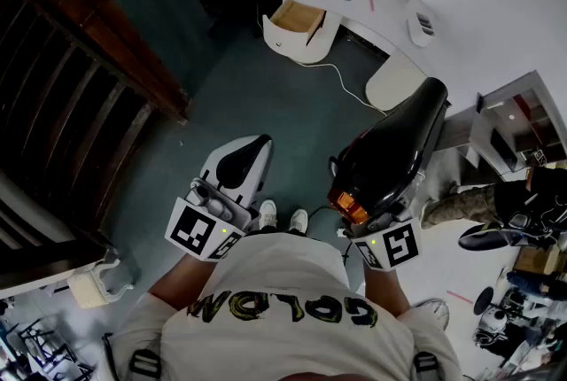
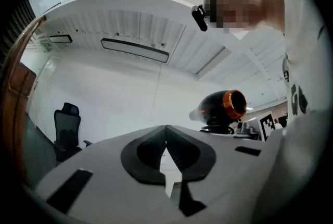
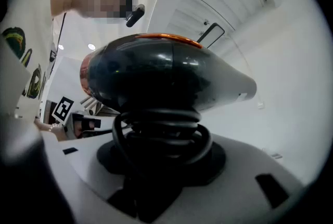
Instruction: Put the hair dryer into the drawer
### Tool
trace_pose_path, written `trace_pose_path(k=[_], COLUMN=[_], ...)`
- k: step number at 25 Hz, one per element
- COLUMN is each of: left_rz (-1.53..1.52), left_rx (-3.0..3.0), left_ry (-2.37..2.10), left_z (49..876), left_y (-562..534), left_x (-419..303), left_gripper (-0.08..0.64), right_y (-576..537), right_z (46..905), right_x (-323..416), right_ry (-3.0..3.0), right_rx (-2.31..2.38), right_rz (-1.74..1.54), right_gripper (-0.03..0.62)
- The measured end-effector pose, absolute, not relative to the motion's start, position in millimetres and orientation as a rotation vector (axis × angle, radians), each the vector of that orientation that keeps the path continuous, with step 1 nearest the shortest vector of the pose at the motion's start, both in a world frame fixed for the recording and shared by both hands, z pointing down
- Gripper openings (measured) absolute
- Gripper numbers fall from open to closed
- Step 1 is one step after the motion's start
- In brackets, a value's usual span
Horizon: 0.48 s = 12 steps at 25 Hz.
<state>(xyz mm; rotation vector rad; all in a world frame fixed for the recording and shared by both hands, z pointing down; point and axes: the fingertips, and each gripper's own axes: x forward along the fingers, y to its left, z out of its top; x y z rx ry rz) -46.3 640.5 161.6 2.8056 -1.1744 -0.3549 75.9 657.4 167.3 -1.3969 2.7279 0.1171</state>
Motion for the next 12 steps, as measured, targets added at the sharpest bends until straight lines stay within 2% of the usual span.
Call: trace_pose_path(k=[12], left_rz=[-0.367], left_rx=[2.785], left_ry=[-1.171], left_z=[170], left_y=[627], left_x=[-92], left_gripper=[0.011], right_y=[642], right_z=[180], right_x=[31], right_ry=[2.741], right_rx=[-1.388], right_rz=[0.058], right_gripper=[0.232])
